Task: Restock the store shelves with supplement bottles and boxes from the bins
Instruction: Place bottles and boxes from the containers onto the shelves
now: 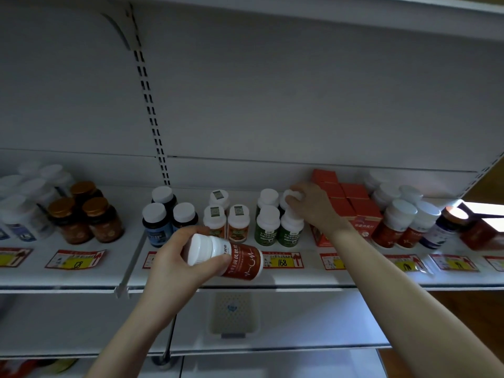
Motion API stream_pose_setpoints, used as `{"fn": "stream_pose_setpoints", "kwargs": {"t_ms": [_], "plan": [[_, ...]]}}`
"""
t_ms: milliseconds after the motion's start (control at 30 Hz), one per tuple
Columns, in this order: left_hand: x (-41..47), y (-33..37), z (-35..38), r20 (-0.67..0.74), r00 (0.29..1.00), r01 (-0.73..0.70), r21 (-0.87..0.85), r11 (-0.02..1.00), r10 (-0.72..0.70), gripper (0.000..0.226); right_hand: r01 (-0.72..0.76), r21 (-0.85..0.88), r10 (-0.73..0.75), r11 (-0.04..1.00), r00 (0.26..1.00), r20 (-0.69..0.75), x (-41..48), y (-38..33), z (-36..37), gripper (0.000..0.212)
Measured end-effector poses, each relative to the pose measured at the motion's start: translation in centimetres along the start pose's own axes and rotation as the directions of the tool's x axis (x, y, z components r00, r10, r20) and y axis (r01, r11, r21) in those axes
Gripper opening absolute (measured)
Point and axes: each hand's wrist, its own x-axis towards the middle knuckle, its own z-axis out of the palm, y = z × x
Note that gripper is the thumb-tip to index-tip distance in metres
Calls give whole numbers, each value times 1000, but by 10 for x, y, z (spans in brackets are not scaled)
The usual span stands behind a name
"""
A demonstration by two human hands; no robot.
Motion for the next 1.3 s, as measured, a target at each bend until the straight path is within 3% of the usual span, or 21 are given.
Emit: {"fn": "stream_pose_setpoints", "kwargs": {"t_ms": [100,200,267,333,467,600,700,767,900,1033,1167,1300], "plan": [[6,2,1,-10,999,49,-142,989,-51,43,97,273,-59,957,988,-145,-24,-15,-13,26],[11,8,4,-19,997,68,-274,959,-76,38,96,526,-149,845,987,58,-61,-39,-25,21],[13,15,6,-6,996,79,-361,929,-87,34,99,580,-247,808,952,182,-84,-50,-27,30],[14,20,7,11,996,88,-434,896,-92,38,114,597,-294,794,932,212,-100,-57,-25,33],[12,24,10,46,995,101,-589,802,-91,58,118,679,-225,725,972,71,-119,-59,-23,32],[4,21,15,128,991,119,-746,655,-35,37,88,769,-128,633,992,-9,-132,-60,-27,28],[-7,22,27,185,983,109,-631,768,13,42,56,815,-52,577,998,-32,-145,-62,-24,26],[-12,23,33,226,974,107,-587,802,36,51,52,807,-42,589,999,-33,-155,-65,-23,27],[-15,23,34,337,940,174,-609,774,54,50,48,747,-52,663,998,-18,-166,-62,-38,14],[-17,18,41,472,879,231,-540,809,65,49,93,650,-11,754,992,-128,-159,-55,-71,17],[-17,18,63,624,769,244,-487,838,139,70,69,618,-29,783,997,-74,-146,-56,-102,7],[-15,29,93,672,718,203,-450,870,180,59,36,541,-49,840,999,9,-147,-44,-126,4]]}}
